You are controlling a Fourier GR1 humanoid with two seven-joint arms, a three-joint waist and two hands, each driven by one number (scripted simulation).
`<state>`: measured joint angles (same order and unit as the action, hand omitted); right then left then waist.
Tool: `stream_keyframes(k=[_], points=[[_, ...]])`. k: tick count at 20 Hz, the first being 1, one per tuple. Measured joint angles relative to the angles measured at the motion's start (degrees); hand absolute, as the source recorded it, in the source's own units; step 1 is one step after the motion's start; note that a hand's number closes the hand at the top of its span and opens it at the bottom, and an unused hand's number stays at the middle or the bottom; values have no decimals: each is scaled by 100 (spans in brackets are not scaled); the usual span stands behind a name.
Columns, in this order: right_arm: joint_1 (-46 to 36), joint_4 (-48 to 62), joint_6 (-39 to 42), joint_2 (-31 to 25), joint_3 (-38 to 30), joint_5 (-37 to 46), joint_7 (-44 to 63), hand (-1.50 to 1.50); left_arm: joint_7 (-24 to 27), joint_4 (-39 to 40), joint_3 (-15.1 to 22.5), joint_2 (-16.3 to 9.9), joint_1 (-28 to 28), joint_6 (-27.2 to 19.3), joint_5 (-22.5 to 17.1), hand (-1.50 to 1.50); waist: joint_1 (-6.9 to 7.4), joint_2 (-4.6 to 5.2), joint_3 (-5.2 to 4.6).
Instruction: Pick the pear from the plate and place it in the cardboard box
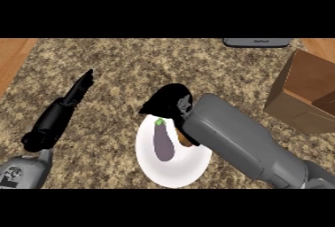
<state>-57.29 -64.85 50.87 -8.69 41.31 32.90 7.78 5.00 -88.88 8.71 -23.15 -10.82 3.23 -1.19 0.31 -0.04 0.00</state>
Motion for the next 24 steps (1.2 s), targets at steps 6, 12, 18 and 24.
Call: stream_keyframes(k=[6,12,18,24], points=[[193,130,-138,266,-118,573,-46,-150,-107,-22,-180,73,-98,211,27,0,2,5,0],[365,559,-460,414,35,1242,-372,-150,-223,-25,-202,278,-169,235,194,0,13,10,0],[591,762,-651,518,-14,1774,-632,-150,-260,-1,-375,316,-218,424,251,0,7,8,0],[786,993,-765,525,-138,2158,-1122,-150,-162,10,-407,512,-149,421,465,0,3,8,0]])
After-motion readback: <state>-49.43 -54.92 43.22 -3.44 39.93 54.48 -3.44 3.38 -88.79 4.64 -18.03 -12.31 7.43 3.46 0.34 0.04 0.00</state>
